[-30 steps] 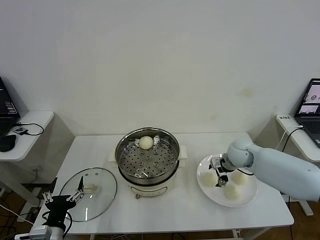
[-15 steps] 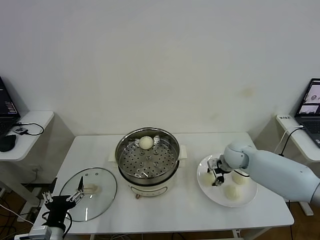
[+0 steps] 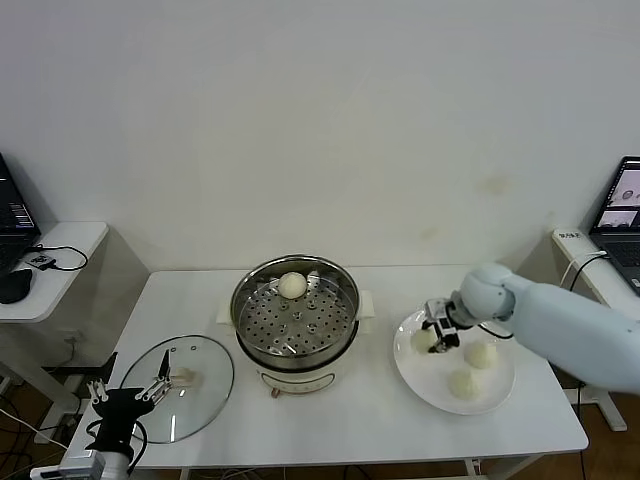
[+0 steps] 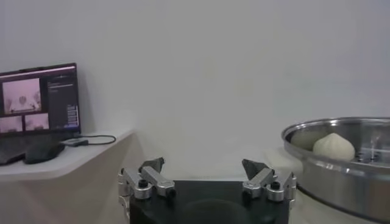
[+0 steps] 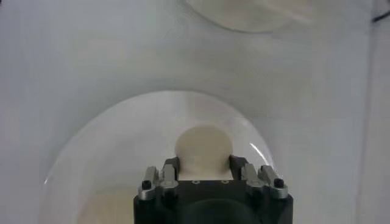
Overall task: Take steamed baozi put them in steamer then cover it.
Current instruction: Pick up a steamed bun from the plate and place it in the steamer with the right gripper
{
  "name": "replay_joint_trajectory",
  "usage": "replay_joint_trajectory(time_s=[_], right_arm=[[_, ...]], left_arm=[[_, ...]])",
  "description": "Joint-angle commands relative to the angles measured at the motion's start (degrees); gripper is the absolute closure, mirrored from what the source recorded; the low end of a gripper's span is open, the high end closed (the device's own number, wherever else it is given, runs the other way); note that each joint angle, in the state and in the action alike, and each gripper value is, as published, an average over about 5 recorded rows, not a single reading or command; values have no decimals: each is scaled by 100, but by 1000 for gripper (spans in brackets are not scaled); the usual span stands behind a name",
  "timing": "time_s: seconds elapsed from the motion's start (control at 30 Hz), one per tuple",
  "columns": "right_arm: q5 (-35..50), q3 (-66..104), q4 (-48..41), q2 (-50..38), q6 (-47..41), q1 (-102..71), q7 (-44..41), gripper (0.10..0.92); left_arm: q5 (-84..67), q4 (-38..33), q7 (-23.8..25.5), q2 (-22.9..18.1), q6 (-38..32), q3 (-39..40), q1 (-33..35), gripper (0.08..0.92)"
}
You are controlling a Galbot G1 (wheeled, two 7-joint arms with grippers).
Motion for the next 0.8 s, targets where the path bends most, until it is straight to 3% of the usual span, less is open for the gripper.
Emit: replay_joint_trajectory(time_s=[0.03, 0.23, 0.47, 0.8], right_arm=[[1127, -846, 363, 157, -186, 2217, -9, 491], [1985, -1332, 310, 1059, -557, 3147, 147, 485], [2867, -1299, 202, 2200, -1111, 2772, 654, 482], [2988, -1133, -843, 3665, -1559, 1747, 1191, 482]], left_arm=[[-2, -18, 3, 12, 5, 13, -3, 177], [-2, -68, 5, 32, 10, 57, -30, 177], [-6, -88, 1, 30, 11, 19, -45, 177], [5, -123, -5, 5, 5, -109, -20, 177]])
